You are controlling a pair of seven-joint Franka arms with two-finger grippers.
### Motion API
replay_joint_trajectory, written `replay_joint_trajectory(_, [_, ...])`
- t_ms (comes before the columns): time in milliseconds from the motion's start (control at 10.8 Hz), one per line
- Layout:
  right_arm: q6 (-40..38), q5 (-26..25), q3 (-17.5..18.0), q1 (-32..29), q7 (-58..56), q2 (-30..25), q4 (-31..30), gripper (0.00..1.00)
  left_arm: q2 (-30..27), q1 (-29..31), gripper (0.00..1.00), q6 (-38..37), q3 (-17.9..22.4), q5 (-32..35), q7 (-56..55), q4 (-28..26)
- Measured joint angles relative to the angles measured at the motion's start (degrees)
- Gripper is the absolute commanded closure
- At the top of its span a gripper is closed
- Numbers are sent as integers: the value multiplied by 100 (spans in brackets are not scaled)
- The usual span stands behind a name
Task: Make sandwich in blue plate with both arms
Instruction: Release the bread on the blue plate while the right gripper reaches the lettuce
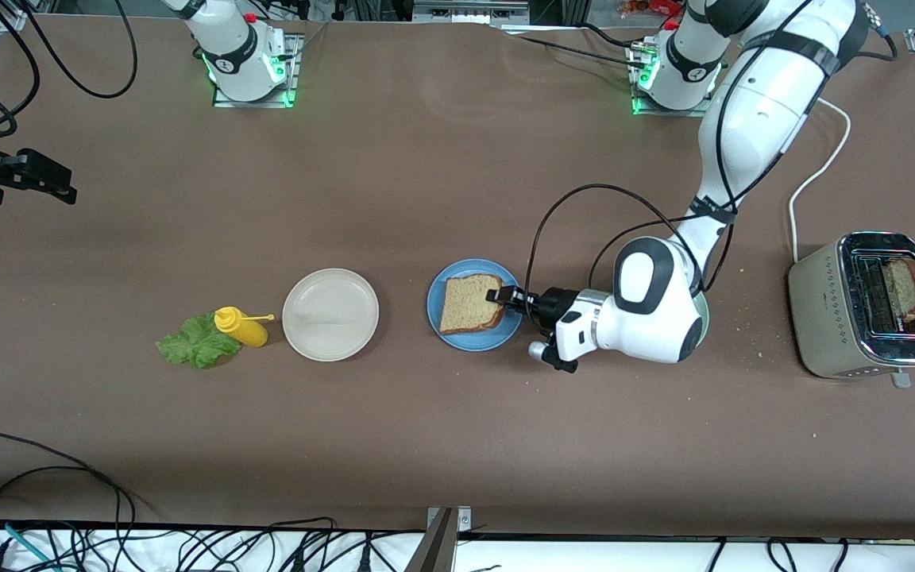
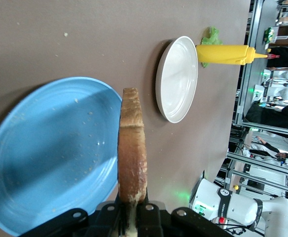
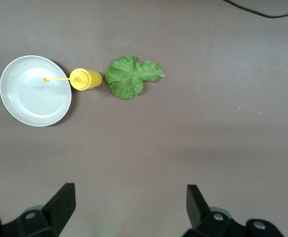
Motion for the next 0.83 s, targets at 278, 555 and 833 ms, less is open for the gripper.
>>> replay_joint_trajectory(278, [0,0,-19,-3,-1,47,-2,0,257,157,0,11,28,-325,328,-36])
replay_joint_trajectory(555, [27,0,-24,-4,3,165,8,0,333,148,0,10,15,-690,370,-163])
replay_joint_trajectory(833, [-2,0,-26,-8,3,325,3,0,326,158,0,16,134,-476,591,-156])
